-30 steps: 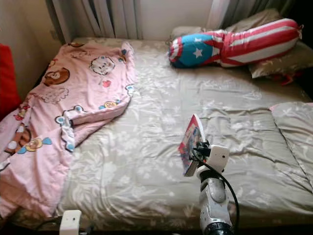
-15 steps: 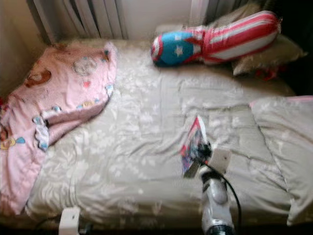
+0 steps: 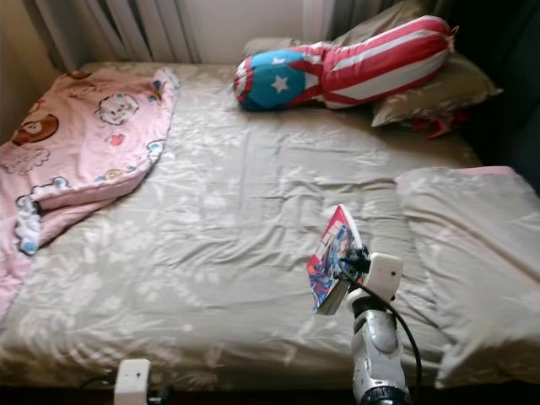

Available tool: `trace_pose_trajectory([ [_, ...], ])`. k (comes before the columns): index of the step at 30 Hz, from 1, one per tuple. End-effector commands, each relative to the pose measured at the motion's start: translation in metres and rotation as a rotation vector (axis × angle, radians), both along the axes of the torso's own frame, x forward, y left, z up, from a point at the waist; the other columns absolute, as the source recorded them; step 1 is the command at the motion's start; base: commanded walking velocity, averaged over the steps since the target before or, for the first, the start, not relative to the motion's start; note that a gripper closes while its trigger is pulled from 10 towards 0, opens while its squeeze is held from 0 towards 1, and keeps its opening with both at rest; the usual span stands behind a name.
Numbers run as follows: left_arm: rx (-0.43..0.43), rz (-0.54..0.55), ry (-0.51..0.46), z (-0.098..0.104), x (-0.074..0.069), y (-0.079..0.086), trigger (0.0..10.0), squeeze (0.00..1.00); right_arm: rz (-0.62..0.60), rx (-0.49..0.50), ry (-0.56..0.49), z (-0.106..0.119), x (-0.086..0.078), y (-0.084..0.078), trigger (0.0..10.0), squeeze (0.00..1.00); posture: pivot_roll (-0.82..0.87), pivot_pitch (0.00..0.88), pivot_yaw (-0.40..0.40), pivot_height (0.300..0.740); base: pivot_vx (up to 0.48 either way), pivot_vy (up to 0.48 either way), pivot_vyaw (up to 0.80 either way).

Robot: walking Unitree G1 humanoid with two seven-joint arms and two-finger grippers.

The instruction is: Clean up the room

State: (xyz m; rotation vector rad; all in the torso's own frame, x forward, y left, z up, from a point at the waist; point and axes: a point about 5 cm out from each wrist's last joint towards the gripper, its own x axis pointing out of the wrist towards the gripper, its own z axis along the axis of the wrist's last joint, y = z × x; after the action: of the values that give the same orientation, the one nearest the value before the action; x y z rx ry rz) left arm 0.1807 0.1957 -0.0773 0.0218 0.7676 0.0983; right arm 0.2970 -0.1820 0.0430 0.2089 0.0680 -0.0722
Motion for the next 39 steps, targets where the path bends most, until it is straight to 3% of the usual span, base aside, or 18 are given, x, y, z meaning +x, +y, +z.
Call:
trace_pose_trajectory([
  [1,0.018,0.011,0.043,-0.005,-0.0124,0.0082,10.0,0.0,0.0,0.011,-0.031,0.0048,0.002,0.0042,10.0,0.0,-0.07,0.142,-0.046,0.74,0.0,0.0,0.0],
  [7,0.026,0.01,0.047,-0.0053,-0.0134,0.0093,10.0,0.0,-0.003,0.013,-0.027,0.0035,0.0011,0.0039,10.0,0.0,-0.07,0.146,-0.045,0.74,0.0,-0.283,0.0],
  [39,0.011,0.018,0.046,-0.0055,-0.0138,0.0088,10.0,0.0,-0.016,0.02,0.0,-0.0006,-0.0004,0.0048,10.0,0.0,-0.06,0.16,-0.05,0.74,0.0,0.0,0.0],
])
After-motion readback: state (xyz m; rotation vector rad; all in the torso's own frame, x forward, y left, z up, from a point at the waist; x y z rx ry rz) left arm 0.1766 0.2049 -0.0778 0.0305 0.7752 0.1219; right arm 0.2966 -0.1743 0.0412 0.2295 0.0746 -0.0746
